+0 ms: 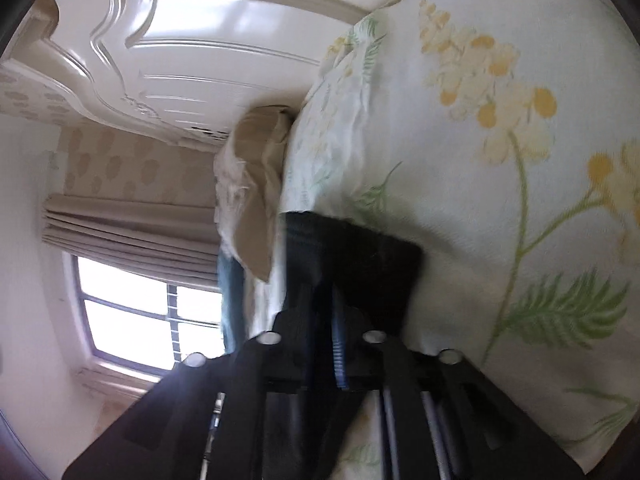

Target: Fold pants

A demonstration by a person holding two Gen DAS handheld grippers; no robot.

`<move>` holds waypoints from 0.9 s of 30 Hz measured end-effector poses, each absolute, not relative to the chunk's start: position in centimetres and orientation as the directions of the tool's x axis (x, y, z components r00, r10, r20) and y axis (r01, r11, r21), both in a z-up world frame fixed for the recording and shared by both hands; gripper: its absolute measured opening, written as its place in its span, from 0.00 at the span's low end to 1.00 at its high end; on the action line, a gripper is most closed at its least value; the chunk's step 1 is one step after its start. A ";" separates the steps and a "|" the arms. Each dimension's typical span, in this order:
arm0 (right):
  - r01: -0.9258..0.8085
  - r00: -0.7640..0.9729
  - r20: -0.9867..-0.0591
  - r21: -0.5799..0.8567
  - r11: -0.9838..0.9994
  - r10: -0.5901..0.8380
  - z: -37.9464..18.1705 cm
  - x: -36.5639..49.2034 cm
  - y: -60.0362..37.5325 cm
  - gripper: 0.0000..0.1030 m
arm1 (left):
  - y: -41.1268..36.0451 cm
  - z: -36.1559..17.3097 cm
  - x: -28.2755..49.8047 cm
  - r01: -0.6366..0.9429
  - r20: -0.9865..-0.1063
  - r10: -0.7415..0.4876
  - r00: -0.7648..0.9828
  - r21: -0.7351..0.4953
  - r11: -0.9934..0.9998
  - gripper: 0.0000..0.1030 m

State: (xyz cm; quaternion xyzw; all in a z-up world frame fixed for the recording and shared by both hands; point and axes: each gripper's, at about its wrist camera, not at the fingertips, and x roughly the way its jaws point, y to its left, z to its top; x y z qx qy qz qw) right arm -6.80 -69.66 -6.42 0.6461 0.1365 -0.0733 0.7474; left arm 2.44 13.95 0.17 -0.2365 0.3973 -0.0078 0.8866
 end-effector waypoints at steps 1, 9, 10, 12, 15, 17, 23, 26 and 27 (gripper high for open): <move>0.292 0.950 -0.306 0.942 0.167 0.068 -6.3 -6.7 -69.6 0.23 | 13.9 0.2 2.4 -0.174 -0.700 -0.202 0.685 -0.426 0.888 0.89; 0.337 0.933 -0.359 0.895 0.292 0.026 -3.8 -5.8 -68.6 0.06 | 14.0 0.3 2.5 -0.177 -0.703 -0.202 0.682 -0.426 0.887 0.89; 0.332 0.937 -0.349 0.892 0.308 0.001 -3.1 -6.5 -68.4 0.06 | 14.0 0.3 2.5 -0.178 -0.702 -0.204 0.682 -0.429 0.885 0.89; 0.356 0.932 -0.359 0.875 0.328 -0.053 -2.8 -7.9 -68.5 0.05 | 14.2 0.3 2.4 -0.178 -0.699 -0.210 0.683 -0.439 0.880 0.89; 0.421 0.902 -0.429 0.847 0.324 -0.052 -5.0 -8.2 -69.1 0.05 | 14.2 0.3 2.3 -0.175 -0.696 -0.216 0.685 -0.445 0.878 0.89; 0.395 0.913 -0.408 0.860 0.323 -0.030 -5.9 -8.2 -69.5 0.04 | 14.0 0.2 2.4 -0.172 -0.700 -0.211 0.683 -0.434 0.884 0.89; 0.402 0.913 -0.405 0.869 0.290 -0.053 -5.2 -9.6 -71.0 0.09 | 13.9 0.2 2.5 -0.168 -0.699 -0.210 0.683 -0.430 0.887 0.89; 0.419 0.907 -0.412 0.864 0.280 -0.087 -4.6 -10.3 -71.2 0.17 | 13.9 0.3 2.5 -0.167 -0.699 -0.209 0.685 -0.428 0.888 0.89; 0.446 0.895 -0.428 0.846 0.292 -0.127 -4.0 -10.6 -71.3 0.21 | 13.9 0.3 2.5 -0.168 -0.699 -0.209 0.684 -0.430 0.887 0.89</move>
